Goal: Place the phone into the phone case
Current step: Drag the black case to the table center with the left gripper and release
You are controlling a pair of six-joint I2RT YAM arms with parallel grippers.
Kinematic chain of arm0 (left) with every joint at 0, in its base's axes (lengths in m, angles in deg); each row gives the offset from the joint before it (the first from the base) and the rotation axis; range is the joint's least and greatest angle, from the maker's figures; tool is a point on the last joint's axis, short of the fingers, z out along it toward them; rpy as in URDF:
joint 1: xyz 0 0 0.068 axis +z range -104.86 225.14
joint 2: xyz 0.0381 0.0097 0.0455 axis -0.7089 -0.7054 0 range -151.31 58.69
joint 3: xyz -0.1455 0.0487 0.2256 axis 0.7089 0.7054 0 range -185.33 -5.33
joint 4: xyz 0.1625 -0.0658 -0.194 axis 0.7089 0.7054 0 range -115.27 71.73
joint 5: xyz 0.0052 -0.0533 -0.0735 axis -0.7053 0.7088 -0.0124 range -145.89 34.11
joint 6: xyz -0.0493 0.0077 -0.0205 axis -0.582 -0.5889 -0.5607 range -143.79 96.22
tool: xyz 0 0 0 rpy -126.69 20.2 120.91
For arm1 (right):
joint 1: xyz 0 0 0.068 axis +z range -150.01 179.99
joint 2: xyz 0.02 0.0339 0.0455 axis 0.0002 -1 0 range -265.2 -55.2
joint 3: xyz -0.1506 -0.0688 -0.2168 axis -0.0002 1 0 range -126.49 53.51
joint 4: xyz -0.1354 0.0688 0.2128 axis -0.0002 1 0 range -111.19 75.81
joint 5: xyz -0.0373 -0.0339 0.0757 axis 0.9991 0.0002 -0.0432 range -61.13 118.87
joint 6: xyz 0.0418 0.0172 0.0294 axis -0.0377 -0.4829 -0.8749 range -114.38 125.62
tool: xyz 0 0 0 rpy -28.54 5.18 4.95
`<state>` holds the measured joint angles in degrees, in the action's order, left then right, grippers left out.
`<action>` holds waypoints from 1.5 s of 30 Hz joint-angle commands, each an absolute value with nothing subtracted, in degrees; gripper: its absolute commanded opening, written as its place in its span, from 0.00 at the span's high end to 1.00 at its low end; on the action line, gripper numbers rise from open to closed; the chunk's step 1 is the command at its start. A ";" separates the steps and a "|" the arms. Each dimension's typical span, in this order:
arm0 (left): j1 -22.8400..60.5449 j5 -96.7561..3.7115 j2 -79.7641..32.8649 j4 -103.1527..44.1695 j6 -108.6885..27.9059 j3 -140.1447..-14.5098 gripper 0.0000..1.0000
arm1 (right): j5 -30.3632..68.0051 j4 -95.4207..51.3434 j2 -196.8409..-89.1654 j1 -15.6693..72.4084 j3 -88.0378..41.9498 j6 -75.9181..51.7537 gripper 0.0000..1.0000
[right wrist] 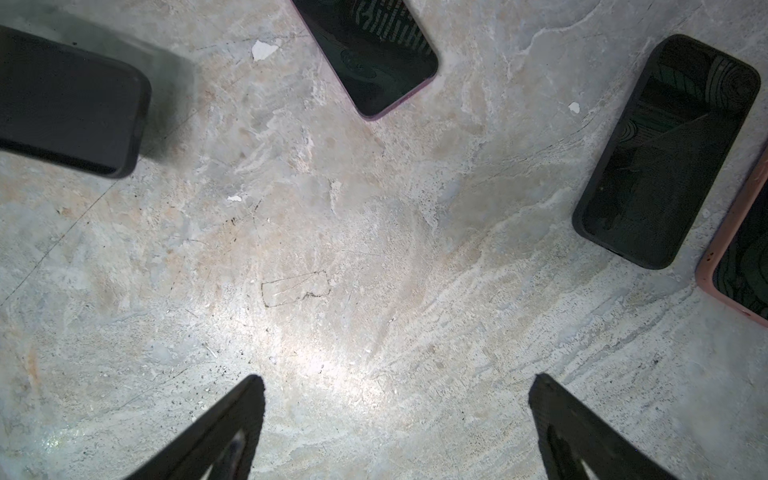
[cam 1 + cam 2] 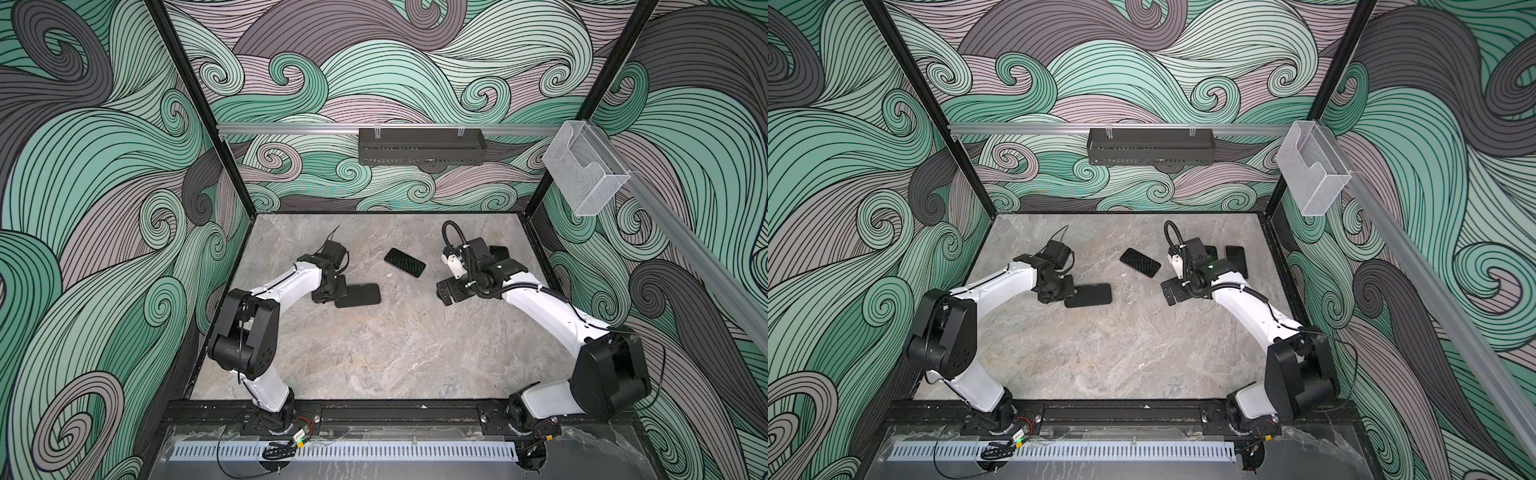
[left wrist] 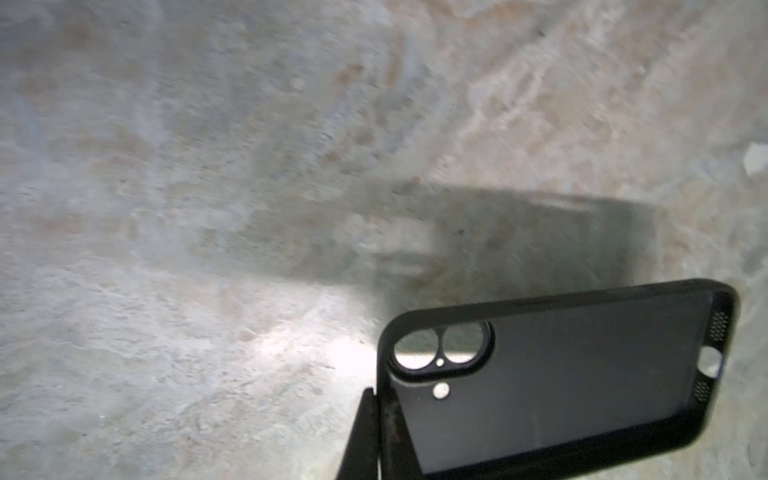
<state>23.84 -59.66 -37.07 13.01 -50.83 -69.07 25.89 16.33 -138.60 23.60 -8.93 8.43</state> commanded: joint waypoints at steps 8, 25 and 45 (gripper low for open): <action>12.81 -61.27 -37.06 10.47 -54.49 -68.19 1.00 | 27.16 16.17 -140.01 23.89 -9.16 8.53 0.01; 3.34 -62.96 -40.83 4.84 -66.93 -63.00 1.00 | 24.44 15.13 -144.29 23.91 -9.84 9.22 0.01; 3.22 -67.62 -28.24 10.06 -66.07 -62.59 0.15 | 21.26 17.66 -166.12 23.98 -31.08 24.61 0.01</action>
<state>3.36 -64.45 -31.04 6.02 -66.77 -61.75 22.66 16.09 -163.03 23.60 -27.77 19.75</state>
